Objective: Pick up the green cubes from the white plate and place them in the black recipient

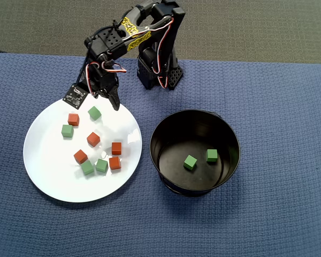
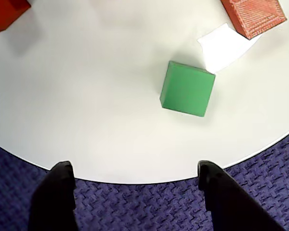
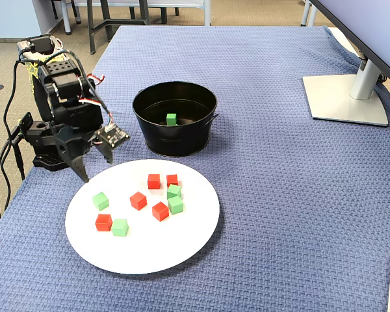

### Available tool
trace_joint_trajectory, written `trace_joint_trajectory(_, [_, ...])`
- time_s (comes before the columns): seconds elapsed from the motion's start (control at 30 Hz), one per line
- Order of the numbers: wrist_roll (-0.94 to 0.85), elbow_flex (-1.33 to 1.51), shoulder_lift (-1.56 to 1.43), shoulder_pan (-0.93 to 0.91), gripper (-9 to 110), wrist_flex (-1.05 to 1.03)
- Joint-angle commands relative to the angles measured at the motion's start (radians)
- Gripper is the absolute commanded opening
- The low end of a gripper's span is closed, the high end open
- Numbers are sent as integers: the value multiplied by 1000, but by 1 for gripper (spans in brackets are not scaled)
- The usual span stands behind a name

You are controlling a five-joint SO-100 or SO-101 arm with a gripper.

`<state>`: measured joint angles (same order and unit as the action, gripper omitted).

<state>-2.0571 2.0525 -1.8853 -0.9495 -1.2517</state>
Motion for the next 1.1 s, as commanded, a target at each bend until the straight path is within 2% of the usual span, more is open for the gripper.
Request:
trace_joint_trajectory(0.0, [-80, -25, 21, -48, 25, 69])
trace_joint_trajectory(0.4, [198, 69, 110, -2, 24, 264])
trace_joint_trajectory(1.07, [206, 75, 193, -12, 23, 347])
